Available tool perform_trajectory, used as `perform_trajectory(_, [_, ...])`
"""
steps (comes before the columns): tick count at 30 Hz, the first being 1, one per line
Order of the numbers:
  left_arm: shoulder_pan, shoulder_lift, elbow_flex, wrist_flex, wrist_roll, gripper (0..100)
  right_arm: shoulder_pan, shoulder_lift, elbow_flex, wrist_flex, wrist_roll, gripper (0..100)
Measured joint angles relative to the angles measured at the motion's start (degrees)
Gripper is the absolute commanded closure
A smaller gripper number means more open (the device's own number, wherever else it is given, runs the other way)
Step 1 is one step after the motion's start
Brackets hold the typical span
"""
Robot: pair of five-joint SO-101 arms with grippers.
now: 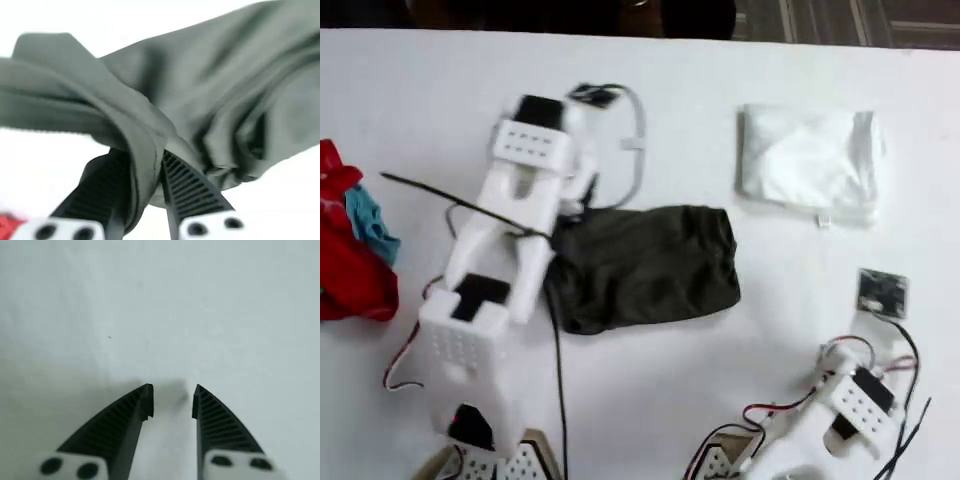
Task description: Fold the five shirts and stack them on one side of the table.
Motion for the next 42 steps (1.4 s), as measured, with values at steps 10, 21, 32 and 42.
perform_trajectory(10, [17.32,-3.69,0.00,-10.20,-1.76,97,7.30,0.00,0.00,0.00,0.00,86.5])
perform_trajectory(21, [23.30,2.46,-4.04,-17.67,-2.02,83,5.54,0.00,0.00,0.00,0.00,86.5])
perform_trajectory(32, [17.67,4.48,-23.47,-2.64,-2.46,84,5.54,0.00,0.00,0.00,0.00,86.5])
perform_trajectory(42, [15.65,16.18,-13.19,-5.01,-2.37,86,5.54,0.00,0.00,0.00,0.00,86.5])
